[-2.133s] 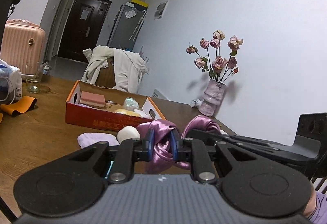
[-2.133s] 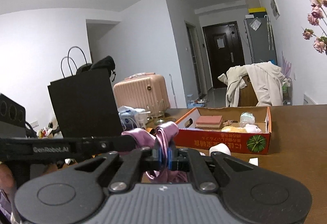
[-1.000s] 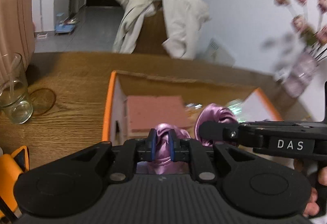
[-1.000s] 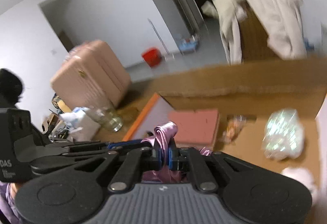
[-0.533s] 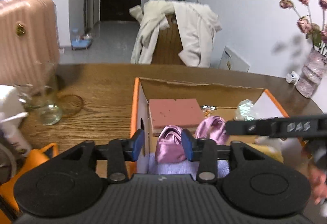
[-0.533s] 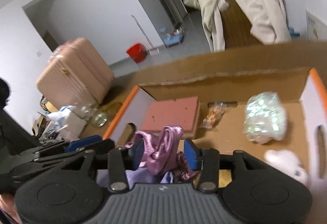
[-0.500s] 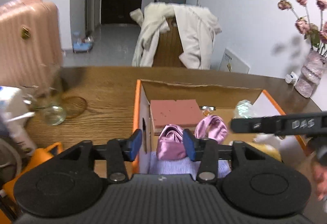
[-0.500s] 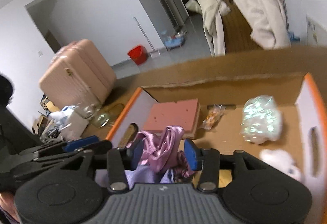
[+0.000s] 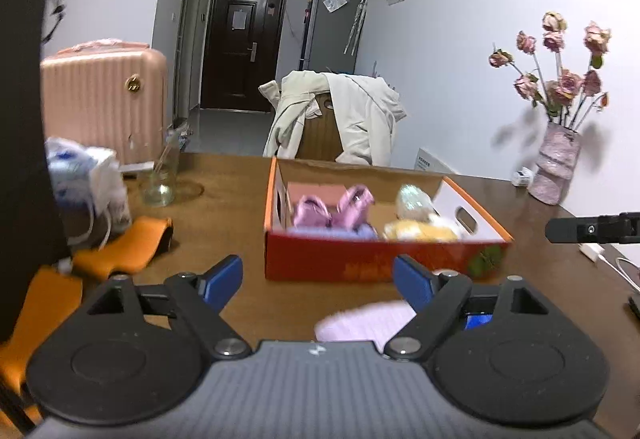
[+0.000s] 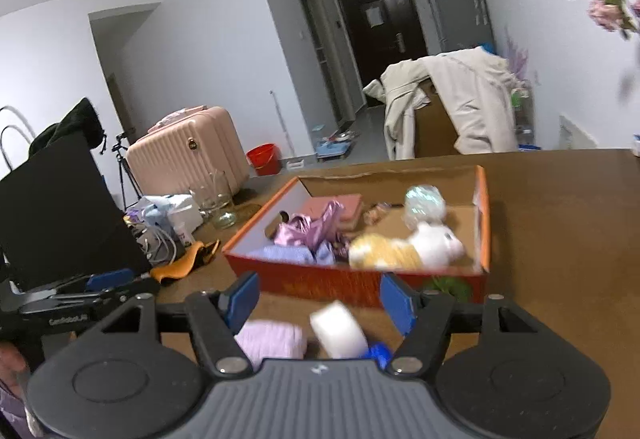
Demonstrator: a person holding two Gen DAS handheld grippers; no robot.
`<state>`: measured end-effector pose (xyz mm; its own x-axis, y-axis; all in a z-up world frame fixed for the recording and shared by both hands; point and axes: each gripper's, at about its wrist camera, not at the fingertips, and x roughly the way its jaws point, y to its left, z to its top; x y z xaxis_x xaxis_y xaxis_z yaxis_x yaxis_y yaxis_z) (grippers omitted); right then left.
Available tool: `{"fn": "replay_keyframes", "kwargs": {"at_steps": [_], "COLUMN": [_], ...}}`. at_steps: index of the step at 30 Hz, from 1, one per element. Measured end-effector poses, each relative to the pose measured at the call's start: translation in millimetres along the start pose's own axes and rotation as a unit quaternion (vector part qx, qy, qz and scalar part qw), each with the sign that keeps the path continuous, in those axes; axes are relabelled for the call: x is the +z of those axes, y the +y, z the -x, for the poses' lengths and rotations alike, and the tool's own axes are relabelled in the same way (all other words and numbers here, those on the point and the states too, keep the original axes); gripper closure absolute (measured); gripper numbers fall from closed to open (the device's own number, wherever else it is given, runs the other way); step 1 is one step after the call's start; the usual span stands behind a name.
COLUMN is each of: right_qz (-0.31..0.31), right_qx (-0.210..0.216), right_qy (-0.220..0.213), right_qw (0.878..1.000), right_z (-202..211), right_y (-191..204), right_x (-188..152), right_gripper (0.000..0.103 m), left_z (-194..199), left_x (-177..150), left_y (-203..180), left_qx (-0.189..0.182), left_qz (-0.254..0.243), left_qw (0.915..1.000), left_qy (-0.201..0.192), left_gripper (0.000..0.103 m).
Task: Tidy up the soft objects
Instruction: 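Move both grippers back and close them on the lilac towel, then lift the lilac towel with both grippers and carry it into the red box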
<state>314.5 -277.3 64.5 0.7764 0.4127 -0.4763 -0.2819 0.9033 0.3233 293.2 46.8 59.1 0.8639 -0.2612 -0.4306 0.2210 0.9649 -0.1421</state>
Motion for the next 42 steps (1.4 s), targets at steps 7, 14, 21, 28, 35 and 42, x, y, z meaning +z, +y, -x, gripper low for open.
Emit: {"fn": "replay_keyframes", "kwargs": {"at_steps": [7,14,21,28,35,42], "right_qz": [-0.009,-0.025,-0.043,-0.063,-0.058,-0.052], "right_qx": [-0.012,0.003,0.002,-0.007,0.041,0.049], "right_qy": [-0.009,0.003,0.001,-0.005,0.004,0.036], "right_qw": [1.0,1.0,0.999,0.998,0.997,0.997], "right_z": [38.8,52.2,55.0,38.4,-19.0,-98.9], "right_y": [19.9,36.7,35.1,18.6,18.1,28.5], "right_x": [-65.7,-101.3,-118.9,-114.3,-87.0,-65.8], "right_gripper": [0.035,0.034,0.034,0.035,0.043,0.057], "left_z": [51.6,84.7,77.5,40.5,-21.8,-80.3], "left_x": [-49.4,-71.7,-71.6,-69.7,-47.4,-43.3], "left_y": [-4.3,-19.8,-31.8,-39.8,-12.9,16.4], "left_qx": [-0.001,0.016,0.013,0.003,-0.021,-0.07], "left_qz": [0.042,0.021,0.009,-0.001,0.071,0.125], "left_qw": [0.9991,0.9996,0.9997,0.9994,0.996,0.9856], "left_qy": [0.009,0.01,0.017,0.035,0.05,0.09], "left_gripper": [0.016,0.016,0.016,0.016,0.028,0.047]}}
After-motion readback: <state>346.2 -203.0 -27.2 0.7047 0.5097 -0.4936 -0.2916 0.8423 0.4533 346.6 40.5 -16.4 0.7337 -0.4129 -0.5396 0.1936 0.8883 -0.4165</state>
